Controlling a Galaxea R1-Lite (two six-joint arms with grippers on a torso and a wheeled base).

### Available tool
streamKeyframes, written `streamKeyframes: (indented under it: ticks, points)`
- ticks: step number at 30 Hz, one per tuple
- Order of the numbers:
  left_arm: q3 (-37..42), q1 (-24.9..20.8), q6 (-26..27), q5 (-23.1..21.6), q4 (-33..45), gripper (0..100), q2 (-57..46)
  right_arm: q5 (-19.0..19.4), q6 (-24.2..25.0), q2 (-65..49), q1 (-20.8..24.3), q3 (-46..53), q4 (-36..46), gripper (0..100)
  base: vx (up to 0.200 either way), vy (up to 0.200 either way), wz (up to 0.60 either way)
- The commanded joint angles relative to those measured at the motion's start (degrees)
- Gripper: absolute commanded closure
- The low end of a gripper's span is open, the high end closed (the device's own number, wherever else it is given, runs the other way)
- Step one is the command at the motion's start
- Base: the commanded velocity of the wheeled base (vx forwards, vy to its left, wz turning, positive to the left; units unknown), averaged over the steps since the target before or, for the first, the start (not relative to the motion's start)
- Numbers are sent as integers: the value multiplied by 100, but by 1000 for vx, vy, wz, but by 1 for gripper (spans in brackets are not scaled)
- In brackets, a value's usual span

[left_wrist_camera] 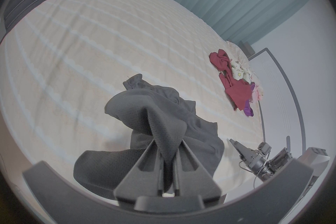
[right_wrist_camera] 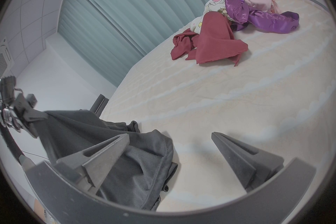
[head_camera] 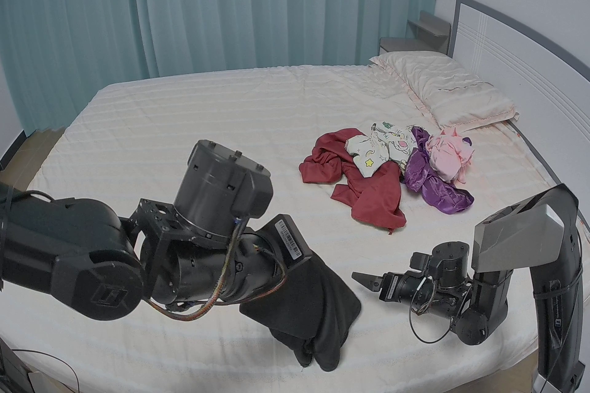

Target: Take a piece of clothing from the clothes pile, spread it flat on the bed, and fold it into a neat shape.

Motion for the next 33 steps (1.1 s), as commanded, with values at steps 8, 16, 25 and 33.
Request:
streamKeyframes:
  ticks: [8,16,25,33]
  points:
    - [-347,-125,-624,224,78,100,-42,1,1,-98,-97,-27,-67,0,0,0,0]
    - [-417,-143,-651,215,121,100,-42,1,10,-133,-158,-45,-67,0,0,0,0]
    - [-417,-257,-651,224,121,100,-86,10,10,-151,-317,-71,-67,0,0,-133,0]
    - [-400,-345,-659,224,130,100,-95,10,10,-168,-405,-89,-67,0,0,-200,0]
